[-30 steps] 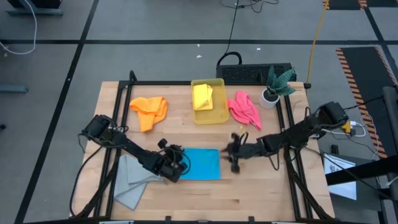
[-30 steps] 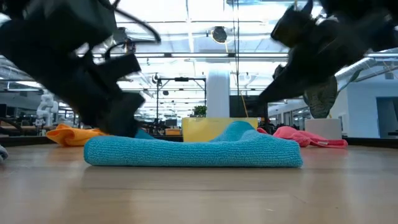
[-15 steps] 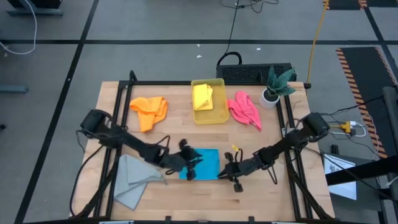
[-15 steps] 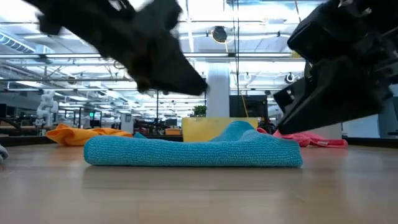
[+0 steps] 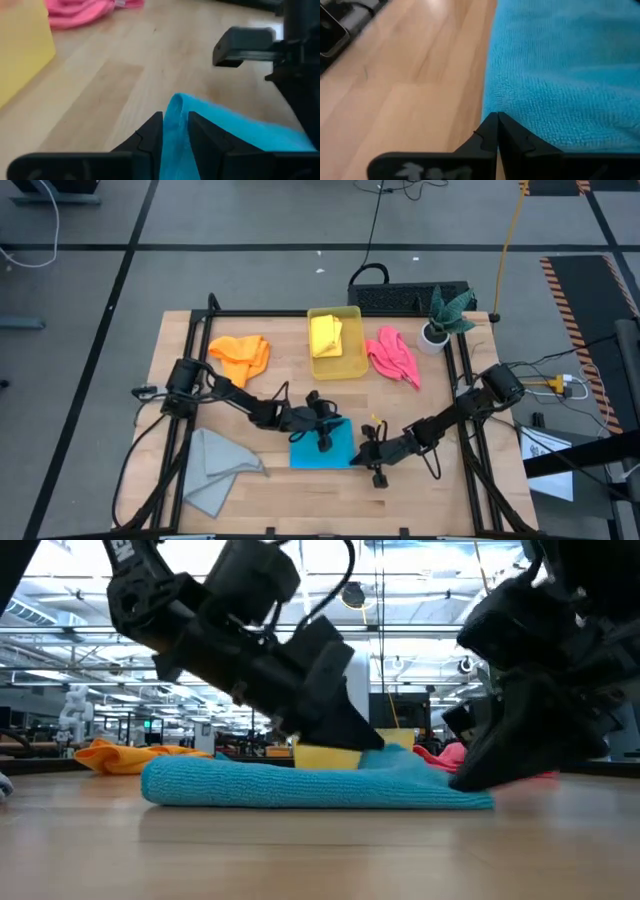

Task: Fold microfiber towels
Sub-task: Fold the blue microfiber towel

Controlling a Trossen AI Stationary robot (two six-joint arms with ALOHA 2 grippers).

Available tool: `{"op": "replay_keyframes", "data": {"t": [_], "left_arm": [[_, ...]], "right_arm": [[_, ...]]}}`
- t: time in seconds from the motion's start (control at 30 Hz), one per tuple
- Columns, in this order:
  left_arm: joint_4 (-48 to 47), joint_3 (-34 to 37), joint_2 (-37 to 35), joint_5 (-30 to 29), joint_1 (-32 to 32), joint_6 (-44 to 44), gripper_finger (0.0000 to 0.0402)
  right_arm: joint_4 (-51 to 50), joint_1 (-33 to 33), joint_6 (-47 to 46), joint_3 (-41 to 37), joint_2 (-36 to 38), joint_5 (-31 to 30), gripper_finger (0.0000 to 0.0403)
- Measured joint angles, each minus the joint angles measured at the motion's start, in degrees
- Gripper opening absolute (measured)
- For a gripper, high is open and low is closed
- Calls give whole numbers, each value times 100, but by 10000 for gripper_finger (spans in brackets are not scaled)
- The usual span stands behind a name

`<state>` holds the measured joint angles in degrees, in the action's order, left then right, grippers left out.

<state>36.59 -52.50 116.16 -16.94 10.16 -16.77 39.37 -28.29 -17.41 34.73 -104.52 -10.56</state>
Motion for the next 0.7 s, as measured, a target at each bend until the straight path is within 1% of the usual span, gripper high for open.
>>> {"op": "replay_keyframes", "data": {"t": [0.1,0.2,0.43,0.47,0.57,0.7], "left_arm": [[-102,-11,164,36,-51,-152,92],[-105,-14,301,-66,-49,-307,92],[-315,-3,202,-345,-32,-338,92],[-259,-32,167,-366,-11,-348,92],[-301,-59,-51,-370,102,-322,92],[-399,-110,-198,-313,335,-248,92]], "right_arm": [[-182,-49,-125,-10,12,-1,1],[-363,-158,-166,-5,59,-23,1],[-756,-483,46,-23,532,180,0],[-756,-509,53,-23,645,137,0],[-768,-577,68,-19,877,-261,0],[-717,-590,99,-20,996,-611,0]]}}
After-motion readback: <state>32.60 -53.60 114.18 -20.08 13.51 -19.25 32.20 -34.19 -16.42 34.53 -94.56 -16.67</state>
